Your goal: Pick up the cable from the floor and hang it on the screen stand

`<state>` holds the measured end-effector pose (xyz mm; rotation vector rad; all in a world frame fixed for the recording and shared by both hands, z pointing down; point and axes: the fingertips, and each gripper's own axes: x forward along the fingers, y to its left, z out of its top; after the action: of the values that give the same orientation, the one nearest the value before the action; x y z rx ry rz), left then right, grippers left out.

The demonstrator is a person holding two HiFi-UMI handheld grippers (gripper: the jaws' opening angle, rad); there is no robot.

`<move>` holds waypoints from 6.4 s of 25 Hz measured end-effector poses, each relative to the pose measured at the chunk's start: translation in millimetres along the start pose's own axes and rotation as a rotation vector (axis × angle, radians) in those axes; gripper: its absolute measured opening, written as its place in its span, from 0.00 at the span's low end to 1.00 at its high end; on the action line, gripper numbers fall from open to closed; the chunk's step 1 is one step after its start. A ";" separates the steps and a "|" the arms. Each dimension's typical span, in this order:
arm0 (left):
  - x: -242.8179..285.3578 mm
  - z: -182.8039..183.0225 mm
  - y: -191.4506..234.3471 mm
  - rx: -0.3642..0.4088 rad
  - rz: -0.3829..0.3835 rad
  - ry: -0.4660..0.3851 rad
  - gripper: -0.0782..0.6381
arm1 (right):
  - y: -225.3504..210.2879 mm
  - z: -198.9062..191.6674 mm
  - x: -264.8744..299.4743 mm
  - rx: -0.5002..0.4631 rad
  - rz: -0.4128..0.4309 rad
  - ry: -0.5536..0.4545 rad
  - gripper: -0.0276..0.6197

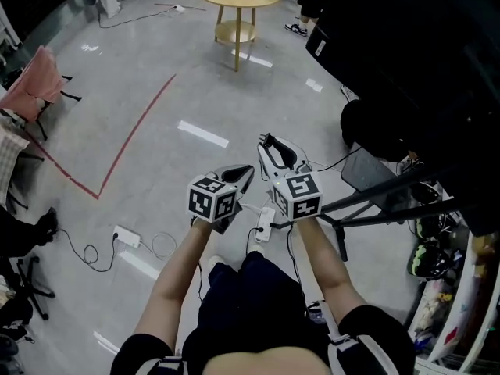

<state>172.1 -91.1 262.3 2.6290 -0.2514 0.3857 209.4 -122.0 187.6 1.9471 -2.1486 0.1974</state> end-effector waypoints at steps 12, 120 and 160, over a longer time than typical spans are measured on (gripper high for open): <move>60.8 51.0 -76.1 0.153 -0.105 0.016 0.12 | -85.9 35.4 -62.0 0.033 -0.063 -0.073 0.25; 243.9 320.0 -372.1 0.714 -0.929 -0.157 0.12 | -292.1 439.1 -344.4 -0.613 -0.695 -0.480 0.25; 232.3 184.0 -341.4 0.678 -0.831 0.038 0.12 | -322.8 218.9 -416.2 -0.117 -0.756 -0.886 0.10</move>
<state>515.2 94.5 33.9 3.0277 1.1366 0.2437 548.0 188.0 -150.8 2.9155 -1.4861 -1.0591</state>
